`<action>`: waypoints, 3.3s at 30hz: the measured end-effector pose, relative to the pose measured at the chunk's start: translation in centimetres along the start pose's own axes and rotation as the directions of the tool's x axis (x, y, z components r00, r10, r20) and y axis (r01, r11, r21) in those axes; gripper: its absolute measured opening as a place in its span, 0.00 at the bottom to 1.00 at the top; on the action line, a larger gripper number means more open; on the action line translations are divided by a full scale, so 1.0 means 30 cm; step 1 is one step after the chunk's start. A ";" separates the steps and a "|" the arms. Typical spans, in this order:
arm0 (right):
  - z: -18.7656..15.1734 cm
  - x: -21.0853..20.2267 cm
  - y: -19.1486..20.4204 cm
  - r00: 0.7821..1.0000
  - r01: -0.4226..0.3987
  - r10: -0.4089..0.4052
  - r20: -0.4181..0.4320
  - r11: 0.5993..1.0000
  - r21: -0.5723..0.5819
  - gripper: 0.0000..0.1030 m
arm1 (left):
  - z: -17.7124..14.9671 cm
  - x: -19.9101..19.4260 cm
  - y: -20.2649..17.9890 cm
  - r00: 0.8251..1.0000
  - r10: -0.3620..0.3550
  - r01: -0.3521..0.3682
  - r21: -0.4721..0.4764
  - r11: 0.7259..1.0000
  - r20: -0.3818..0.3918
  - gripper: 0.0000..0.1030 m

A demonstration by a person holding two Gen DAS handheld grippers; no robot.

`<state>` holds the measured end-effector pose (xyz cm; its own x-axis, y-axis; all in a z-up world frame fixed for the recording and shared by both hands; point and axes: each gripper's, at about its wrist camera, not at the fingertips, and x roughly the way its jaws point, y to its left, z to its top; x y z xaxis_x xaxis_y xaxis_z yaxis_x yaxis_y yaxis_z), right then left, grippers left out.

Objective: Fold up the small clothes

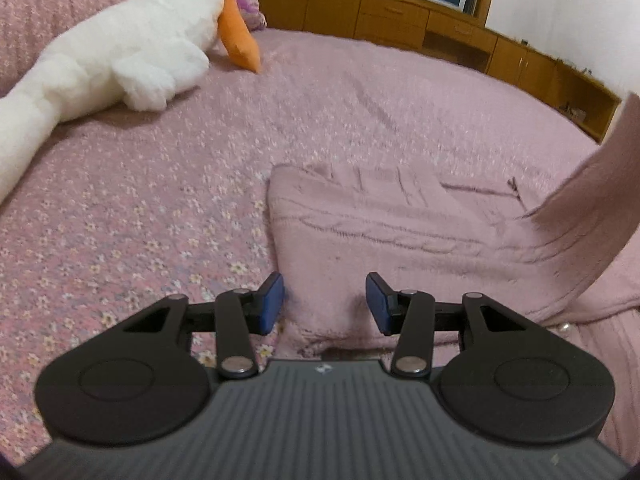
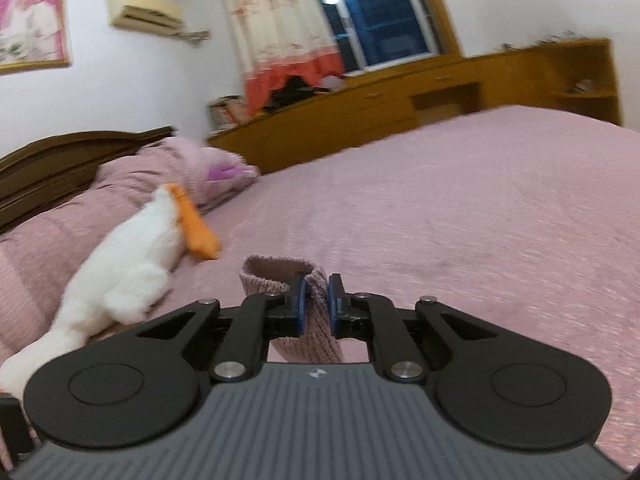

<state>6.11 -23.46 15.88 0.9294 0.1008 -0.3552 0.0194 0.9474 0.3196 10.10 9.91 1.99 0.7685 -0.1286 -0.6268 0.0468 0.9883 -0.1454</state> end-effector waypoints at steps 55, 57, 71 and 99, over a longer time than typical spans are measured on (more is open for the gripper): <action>-0.320 0.175 -0.383 0.962 0.223 -0.218 -0.164 0.975 0.008 0.62 | -0.026 0.040 -0.017 0.999 0.048 -0.048 0.027 0.998 0.007 0.51; -0.327 0.184 -0.358 0.962 0.214 -0.218 -0.166 0.976 -0.037 0.62 | -0.024 0.046 -0.015 0.999 0.045 -0.045 0.023 0.999 0.007 0.51; -0.315 0.165 -0.117 0.981 0.066 -0.119 -0.156 0.948 -0.313 0.08 | -0.006 0.025 -0.020 0.999 0.024 -0.025 0.022 0.999 0.026 0.51; -0.262 0.003 -0.241 0.969 0.120 -0.124 -0.215 0.992 -0.030 0.63 | -0.009 -0.028 -0.011 0.999 0.050 -0.050 0.018 0.999 0.016 0.51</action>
<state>3.15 -27.91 6.64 0.8189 0.0457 -0.5721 0.1196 0.9614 0.2480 9.26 9.66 2.34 0.7798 -0.0781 -0.6211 0.0200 0.9948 -0.1000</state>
